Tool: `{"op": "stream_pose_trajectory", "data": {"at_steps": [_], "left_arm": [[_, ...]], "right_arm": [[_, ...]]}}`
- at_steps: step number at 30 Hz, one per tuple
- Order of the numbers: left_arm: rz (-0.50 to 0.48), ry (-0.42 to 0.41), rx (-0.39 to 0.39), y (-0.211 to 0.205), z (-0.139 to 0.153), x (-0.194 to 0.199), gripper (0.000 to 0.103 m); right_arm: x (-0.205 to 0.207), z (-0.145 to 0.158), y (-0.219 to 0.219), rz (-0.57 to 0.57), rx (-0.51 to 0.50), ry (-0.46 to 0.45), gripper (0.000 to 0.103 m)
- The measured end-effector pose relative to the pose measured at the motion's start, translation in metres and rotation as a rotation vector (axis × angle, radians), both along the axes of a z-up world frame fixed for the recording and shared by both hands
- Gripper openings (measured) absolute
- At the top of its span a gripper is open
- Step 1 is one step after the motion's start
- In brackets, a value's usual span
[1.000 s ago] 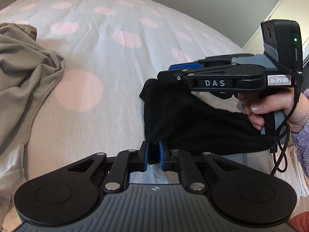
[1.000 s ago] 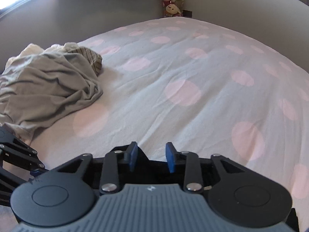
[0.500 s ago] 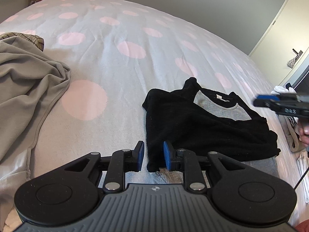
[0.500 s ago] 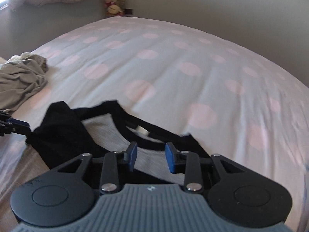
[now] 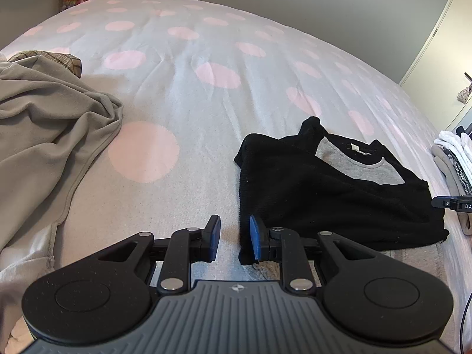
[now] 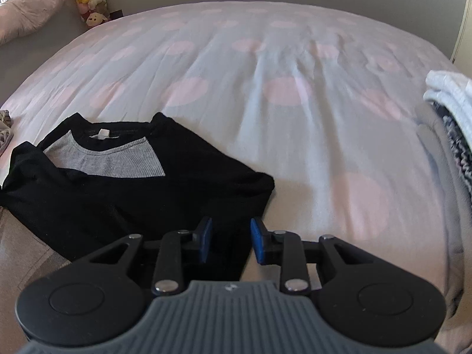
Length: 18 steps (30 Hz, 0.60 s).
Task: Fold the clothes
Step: 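Open both grippers and withdraw them from the folded shirt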
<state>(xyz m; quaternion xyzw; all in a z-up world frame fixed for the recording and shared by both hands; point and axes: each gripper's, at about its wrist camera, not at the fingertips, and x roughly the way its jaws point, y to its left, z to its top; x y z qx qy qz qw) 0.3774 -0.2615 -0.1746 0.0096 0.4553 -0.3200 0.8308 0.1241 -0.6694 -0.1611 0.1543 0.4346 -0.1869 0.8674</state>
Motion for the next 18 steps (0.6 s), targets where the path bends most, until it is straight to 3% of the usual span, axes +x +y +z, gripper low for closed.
{"op": "stream_pose_trajectory", "data": {"at_steps": [1, 5, 10, 17, 18], "left_arm": [[-0.002, -0.001, 0.001, 0.000, -0.001, 0.000, 0.019], [-0.007, 0.007, -0.015, 0.000, -0.003, 0.001, 0.019], [-0.021, 0.001, 0.020, -0.005, -0.009, -0.003, 0.019], [0.003, 0.008, -0.009, -0.002, -0.008, 0.000, 0.019], [0.011, 0.002, -0.020, -0.001, -0.006, 0.001, 0.019]], "right_arm": [[-0.001, -0.001, 0.002, 0.006, 0.013, -0.003, 0.004], [-0.006, 0.008, 0.013, 0.039, -0.049, -0.034, 0.003], [-0.014, 0.017, -0.003, -0.087, -0.152, -0.103, 0.003], [-0.003, -0.002, -0.017, -0.114, -0.088, -0.073, 0.005], [-0.005, -0.003, -0.017, -0.126, -0.084, -0.081, 0.013]]}}
